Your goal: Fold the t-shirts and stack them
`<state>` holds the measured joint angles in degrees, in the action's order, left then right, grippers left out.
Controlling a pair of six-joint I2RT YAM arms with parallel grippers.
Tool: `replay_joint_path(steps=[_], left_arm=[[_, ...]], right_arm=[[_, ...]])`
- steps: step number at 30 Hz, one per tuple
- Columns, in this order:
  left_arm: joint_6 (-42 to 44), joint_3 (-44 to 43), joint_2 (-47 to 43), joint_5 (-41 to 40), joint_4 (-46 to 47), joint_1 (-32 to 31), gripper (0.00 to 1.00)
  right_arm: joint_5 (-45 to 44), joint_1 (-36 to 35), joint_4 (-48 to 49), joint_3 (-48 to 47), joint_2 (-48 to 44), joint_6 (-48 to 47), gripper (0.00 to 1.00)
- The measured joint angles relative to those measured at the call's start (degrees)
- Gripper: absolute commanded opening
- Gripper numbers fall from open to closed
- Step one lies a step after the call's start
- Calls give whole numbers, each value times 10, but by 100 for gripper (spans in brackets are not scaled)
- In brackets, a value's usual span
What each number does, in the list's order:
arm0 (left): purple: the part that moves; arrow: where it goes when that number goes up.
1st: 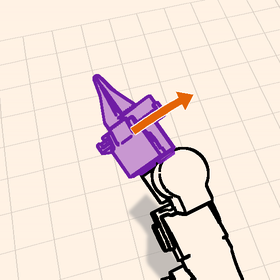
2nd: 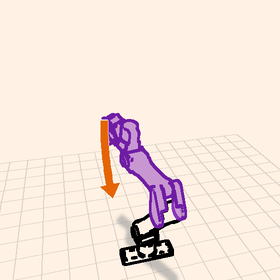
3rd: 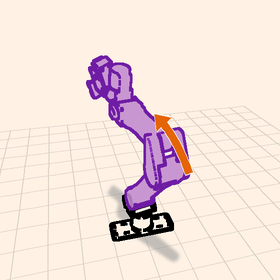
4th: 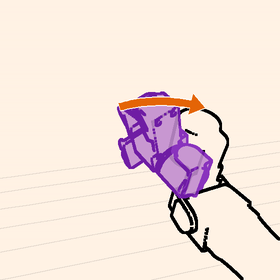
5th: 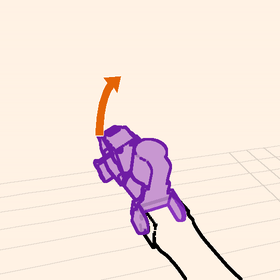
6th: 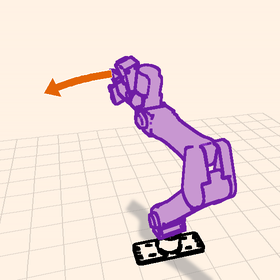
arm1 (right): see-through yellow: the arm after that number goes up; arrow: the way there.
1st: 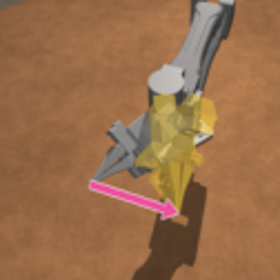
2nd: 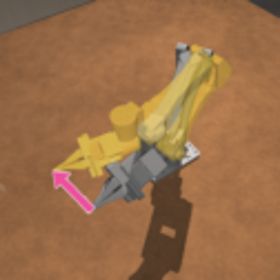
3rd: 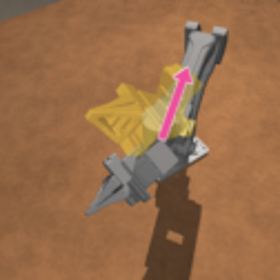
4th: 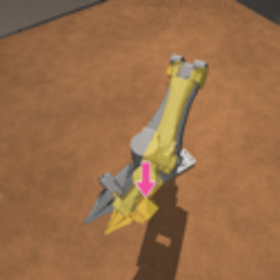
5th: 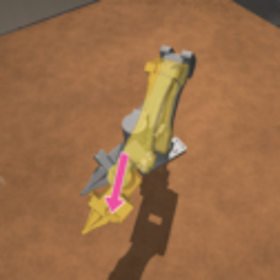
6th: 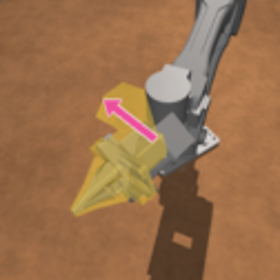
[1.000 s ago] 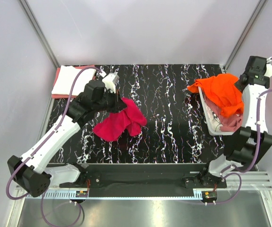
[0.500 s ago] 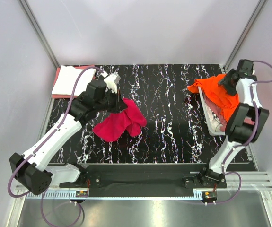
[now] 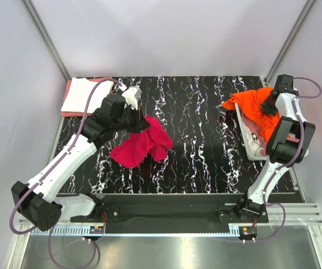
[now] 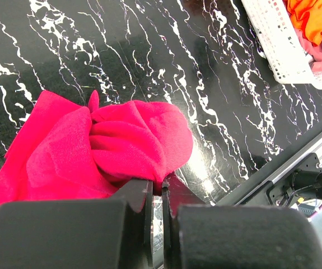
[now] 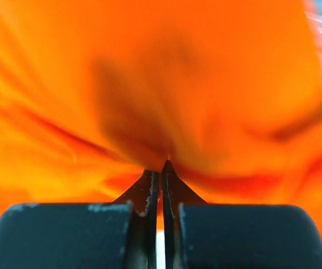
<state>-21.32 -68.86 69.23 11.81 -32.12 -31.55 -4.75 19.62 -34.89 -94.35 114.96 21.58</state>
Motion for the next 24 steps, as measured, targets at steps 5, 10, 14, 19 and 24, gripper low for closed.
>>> replay_joint_path(steps=[5,10,14,19,24], left_arm=[[1,0,0,0,0,2,0],[1,0,0,0,0,3,0],[1,0,0,0,0,3,0],[1,1,0,0,0,3,0],[1,4,0,0,1,3,0]], right_arm=[[-89,-3,-71,9,-120,14,0],[-157,3,-112,8,-289,19,0],[-197,8,-138,8,-367,19,0],[-212,8,-160,7,-374,14,0],[-209,8,-164,18,-352,13,1]])
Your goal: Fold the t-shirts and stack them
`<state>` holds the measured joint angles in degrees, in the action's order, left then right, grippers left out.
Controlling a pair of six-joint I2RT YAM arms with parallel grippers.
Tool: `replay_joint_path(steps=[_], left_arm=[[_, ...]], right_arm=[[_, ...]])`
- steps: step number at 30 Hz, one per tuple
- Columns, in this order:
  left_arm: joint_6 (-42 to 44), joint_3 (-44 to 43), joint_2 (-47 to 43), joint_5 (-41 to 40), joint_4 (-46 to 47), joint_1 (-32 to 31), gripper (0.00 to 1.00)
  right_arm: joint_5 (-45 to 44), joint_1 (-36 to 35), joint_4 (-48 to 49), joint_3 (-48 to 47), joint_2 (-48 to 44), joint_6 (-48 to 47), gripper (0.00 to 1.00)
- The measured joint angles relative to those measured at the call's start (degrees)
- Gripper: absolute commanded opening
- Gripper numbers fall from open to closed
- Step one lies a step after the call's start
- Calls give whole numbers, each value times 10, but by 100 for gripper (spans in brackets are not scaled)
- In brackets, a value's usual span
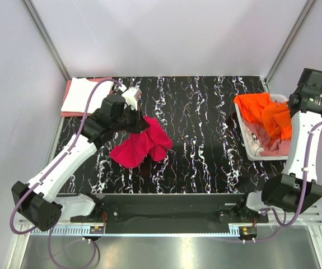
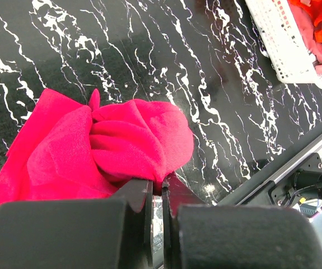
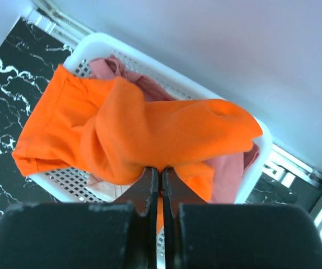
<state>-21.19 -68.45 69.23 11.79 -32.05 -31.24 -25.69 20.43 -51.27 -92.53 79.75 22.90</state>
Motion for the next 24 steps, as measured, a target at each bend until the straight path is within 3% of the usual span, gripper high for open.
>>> replay_joint_path(steps=[2,3,5,10,15,19,22,24], left_arm=[[0,1,0,0,0,0,0],[0,1,1,0,0,0,0],[0,1,4,1,0,0,0],[-8,-10,28,19,-1,0,2],[-26,-80,93,56,-2,1,0],[-40,-132,148,118,5,18,0],[-44,-141,160,157,5,48,38],[-43,-142,164,181,6,74,47]], right_arm=[[17,0,23,27,-1,0,7],[31,0,32,40,3,0,21],[60,0,44,55,28,3,39],[104,-10,34,39,143,-3,67],[137,-74,1,30,112,0,68],[243,-162,36,53,17,3,63],[336,-221,115,150,-70,17,63],[377,-253,155,230,-116,33,63]])
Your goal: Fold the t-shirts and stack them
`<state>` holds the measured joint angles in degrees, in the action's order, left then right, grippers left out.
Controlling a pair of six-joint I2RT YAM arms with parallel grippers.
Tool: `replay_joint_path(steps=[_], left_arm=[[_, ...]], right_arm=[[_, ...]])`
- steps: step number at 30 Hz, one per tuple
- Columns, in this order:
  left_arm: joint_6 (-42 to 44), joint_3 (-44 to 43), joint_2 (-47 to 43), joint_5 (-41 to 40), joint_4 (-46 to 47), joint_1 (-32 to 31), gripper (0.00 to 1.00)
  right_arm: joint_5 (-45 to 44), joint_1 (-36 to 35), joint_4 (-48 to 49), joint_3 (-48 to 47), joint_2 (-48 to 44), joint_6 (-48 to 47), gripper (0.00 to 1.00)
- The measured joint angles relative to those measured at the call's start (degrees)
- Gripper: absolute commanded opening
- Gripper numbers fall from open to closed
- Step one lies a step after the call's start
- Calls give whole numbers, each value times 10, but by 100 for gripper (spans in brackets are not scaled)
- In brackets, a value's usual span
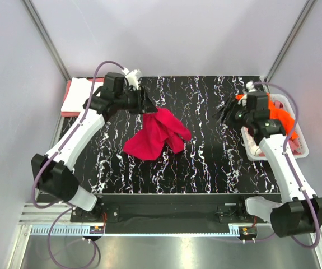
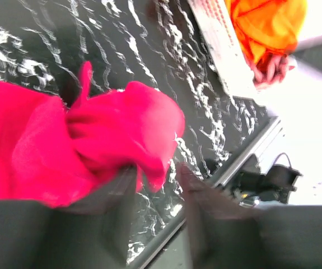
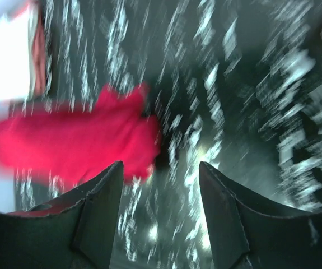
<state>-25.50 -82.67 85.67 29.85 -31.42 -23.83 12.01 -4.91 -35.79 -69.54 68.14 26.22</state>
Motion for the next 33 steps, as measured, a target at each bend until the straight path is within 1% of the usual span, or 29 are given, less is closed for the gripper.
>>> replay_joint_path(steps=[2,3,5,6,8,10,13,16,18,20,23,28,33], left_arm=[[4,-6,11,3,-4,20,51],[16,-14,23,-5,-12,29,59],[38,-31,50,-52,-37,37,63],[48,-32,59,-85,-50,38,68],[62,-11,60,-141,-76,37,70],[62,25,44,-180,-92,37,70],[44,128,-17,-220,-98,37,73],[-1,242,-98,-256,-76,37,79],[-37,327,-157,-274,-44,37,81],[-71,388,-190,-284,-13,37,82],[-106,430,-186,-291,31,37,83],[-131,432,-128,-297,103,37,83],[-149,439,-106,-304,141,37,82]], right_arm=[[23,-26,18,55,-15,13,62],[30,-39,25,74,-10,20,62],[36,-70,41,97,15,34,60],[36,-89,49,103,30,40,60],[33,-134,66,117,52,58,59],[23,-175,93,138,62,85,58],[5,-230,144,183,70,156,58],[-27,-264,208,233,83,232,58],[-54,-287,237,247,105,270,61],[-71,-301,261,252,127,297,62],[-94,-307,316,271,149,328,62],[-118,-307,375,280,190,347,63],[-137,-307,413,289,225,367,63]])
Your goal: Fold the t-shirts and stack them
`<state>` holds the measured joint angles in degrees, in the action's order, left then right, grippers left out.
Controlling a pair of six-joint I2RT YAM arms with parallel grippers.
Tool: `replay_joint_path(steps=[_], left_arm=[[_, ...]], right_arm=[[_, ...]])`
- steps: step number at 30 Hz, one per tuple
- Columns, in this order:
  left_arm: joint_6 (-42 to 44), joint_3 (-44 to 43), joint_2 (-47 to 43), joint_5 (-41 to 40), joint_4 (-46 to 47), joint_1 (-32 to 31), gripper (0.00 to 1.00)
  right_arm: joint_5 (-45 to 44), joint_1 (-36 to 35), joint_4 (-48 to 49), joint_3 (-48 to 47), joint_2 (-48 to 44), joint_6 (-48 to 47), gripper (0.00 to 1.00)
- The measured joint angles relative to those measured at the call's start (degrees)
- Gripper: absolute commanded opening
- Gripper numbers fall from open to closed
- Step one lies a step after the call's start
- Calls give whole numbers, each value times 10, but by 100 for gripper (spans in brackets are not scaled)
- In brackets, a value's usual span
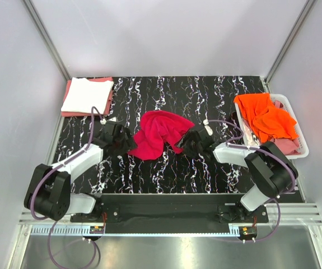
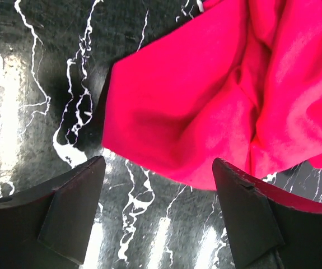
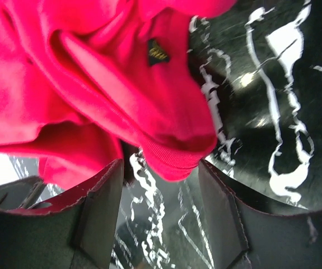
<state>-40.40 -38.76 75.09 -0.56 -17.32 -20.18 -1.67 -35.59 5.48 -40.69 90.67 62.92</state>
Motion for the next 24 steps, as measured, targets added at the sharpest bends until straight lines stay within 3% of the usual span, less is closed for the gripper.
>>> replay_joint_path(steps=[4,7,8,9,10,13,16,19,24], left_arm=[[-7,4,10,-2,32,0,71],[-10,4,38,0,60,0,43],[-10,3,48,1,64,0,23],[-11,2,59,1,66,0,9],[-12,1,67,2,68,0,0],[-2,-16,79,2,42,0,0],[17,-76,55,-11,-36,-2,0],[43,-169,-17,-44,-116,-3,0],[79,-353,-97,-79,-176,-3,0]], right_arm=[[-12,0,28,7,19,5,61],[-18,0,42,1,32,4,54],[-20,0,43,-3,37,4,47],[-24,0,43,-5,41,5,12],[-28,0,41,-6,45,1,0],[-50,1,5,-16,41,-8,0],[-82,2,-111,-55,-4,-49,0],[-127,7,-240,-136,-105,-105,0],[-173,40,-344,-264,-271,-184,0]])
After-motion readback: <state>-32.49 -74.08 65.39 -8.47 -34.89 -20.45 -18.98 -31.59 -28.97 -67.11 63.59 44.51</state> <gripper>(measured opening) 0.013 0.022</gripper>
